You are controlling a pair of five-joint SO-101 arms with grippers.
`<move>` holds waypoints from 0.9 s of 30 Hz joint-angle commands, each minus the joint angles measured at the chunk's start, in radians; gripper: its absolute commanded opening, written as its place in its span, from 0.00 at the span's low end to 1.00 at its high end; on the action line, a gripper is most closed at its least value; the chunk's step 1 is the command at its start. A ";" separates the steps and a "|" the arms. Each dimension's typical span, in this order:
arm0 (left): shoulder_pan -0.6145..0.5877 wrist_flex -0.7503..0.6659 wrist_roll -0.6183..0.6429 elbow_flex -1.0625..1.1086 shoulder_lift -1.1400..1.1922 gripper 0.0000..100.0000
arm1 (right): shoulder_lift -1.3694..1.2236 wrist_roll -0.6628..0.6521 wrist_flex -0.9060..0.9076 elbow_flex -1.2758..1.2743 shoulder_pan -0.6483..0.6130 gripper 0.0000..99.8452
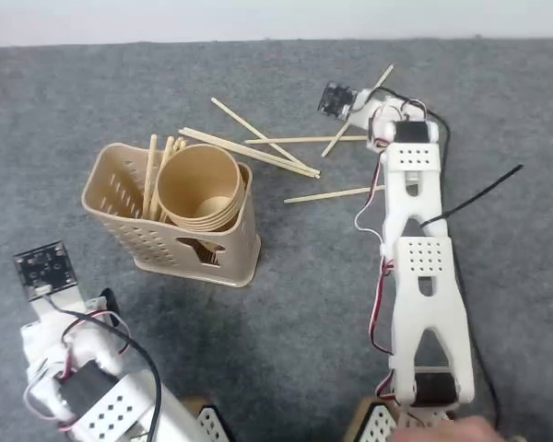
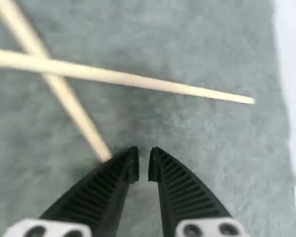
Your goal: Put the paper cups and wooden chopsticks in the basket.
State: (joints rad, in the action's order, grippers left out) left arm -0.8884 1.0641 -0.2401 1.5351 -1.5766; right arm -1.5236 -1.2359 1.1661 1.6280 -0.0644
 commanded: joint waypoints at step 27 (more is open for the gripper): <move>0.035 -0.020 -0.011 -0.005 -0.008 0.29 | 0.091 0.074 -0.329 0.052 -0.038 0.05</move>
State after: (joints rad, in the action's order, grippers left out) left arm -0.8608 1.0641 -0.2401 1.5351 -1.5766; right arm -1.3717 -1.1899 1.1400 1.6648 -0.0813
